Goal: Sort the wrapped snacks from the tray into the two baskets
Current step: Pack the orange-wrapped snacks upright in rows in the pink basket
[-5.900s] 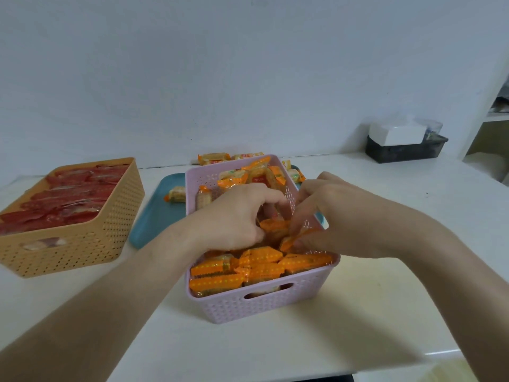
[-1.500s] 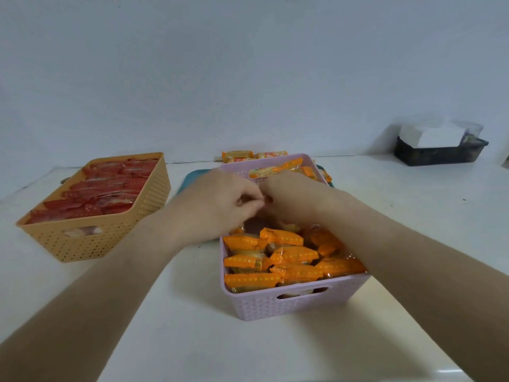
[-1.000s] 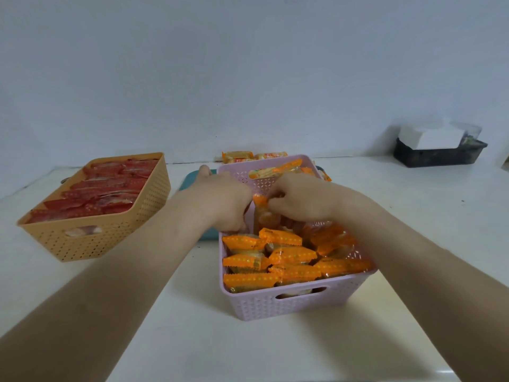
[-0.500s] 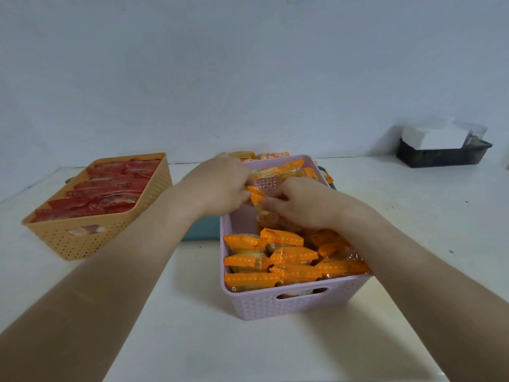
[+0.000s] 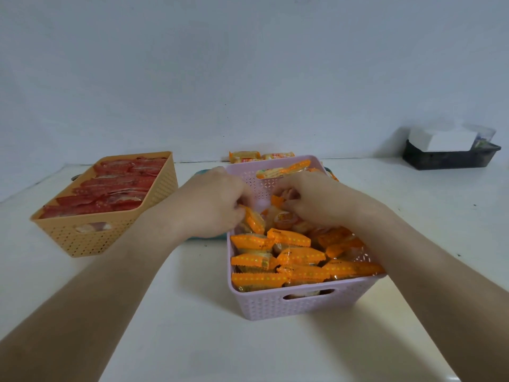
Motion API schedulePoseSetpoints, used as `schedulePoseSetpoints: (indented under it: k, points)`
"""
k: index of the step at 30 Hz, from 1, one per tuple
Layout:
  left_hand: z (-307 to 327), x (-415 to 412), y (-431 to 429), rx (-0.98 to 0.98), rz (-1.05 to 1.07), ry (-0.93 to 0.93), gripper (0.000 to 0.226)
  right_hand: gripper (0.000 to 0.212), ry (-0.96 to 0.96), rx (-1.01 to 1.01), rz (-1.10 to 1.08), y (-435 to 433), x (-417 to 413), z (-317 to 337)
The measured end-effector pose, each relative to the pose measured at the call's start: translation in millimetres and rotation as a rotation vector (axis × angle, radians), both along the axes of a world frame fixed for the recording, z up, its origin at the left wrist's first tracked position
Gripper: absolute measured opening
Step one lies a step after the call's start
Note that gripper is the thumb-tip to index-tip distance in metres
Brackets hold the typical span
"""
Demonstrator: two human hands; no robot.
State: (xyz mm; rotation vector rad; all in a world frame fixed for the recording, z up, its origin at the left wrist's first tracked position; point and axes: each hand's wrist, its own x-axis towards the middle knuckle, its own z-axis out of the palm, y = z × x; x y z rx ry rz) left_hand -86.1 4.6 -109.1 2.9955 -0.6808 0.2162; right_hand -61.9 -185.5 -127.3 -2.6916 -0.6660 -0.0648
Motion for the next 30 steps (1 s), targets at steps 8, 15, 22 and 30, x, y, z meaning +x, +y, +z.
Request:
schedulePoseSetpoints:
  k: [8,15,22,30]
  points:
    - [5,0,-3,0.141,-0.039,0.166,0.028,0.013,0.080,-0.044,0.089,-5,-5,10]
    - [-3,9,-8,0.033,-0.020,-0.042,0.016,0.024,0.069,-0.126,0.103,-10,-7,13]
    - [1,1,-14,0.027,-0.115,0.073,0.005,0.022,0.093,-0.114,0.213,-10,-10,16]
    - [1,2,-25,-0.040,-0.145,0.147,0.037,0.018,0.240,-0.120,0.202,-13,-5,26]
